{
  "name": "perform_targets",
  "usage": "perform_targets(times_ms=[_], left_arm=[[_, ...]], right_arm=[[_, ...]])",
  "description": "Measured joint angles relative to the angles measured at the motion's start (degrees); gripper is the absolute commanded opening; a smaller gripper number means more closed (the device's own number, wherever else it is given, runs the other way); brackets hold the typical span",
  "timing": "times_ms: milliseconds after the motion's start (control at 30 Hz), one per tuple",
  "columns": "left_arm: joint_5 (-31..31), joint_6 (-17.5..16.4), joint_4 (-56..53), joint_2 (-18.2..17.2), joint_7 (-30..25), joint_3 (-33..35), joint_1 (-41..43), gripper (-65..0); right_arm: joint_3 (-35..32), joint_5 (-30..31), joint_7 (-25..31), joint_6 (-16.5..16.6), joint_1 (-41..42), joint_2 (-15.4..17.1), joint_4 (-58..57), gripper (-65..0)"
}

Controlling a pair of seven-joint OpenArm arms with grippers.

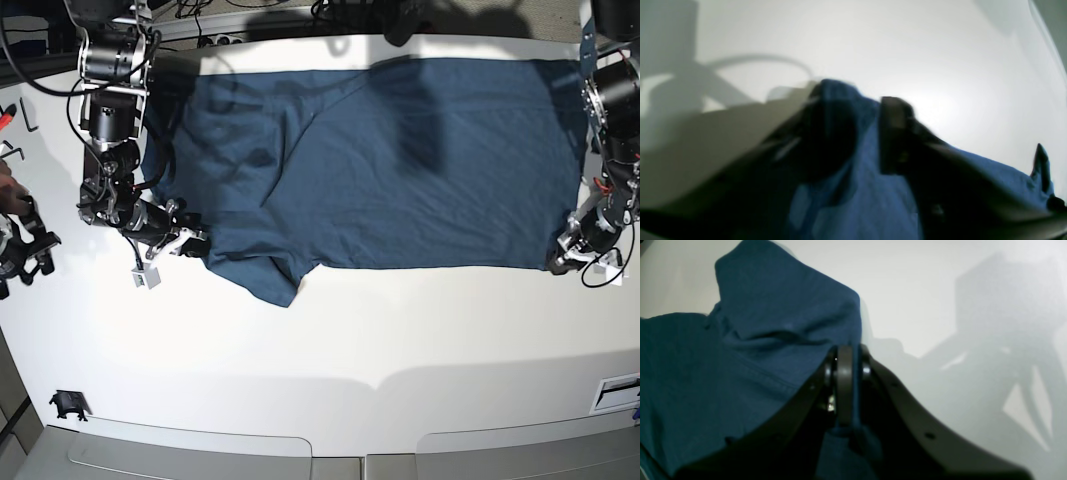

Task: Fold the T-shirt properly
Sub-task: 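Grasp the hem with both grippers and fold it toward the collar edge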

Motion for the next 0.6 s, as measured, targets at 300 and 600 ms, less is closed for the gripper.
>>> perform_targets(times_ms=[300, 600], left_arm=[[-6.1, -4.5, 6.1, -1.0, 7.8, 0.0, 0.6, -65.0], [-17.0, -8.5, 17.2, -2.4, 18.8, 0.0, 3.1, -65.0]], right_arm=[[3.0, 11.5, -11.2, 2.2, -0.9, 0.0, 1.8, -65.0], [13.7, 22.5, -24.1, 3.7, -2.6, 0.0, 10.0, -65.0]])
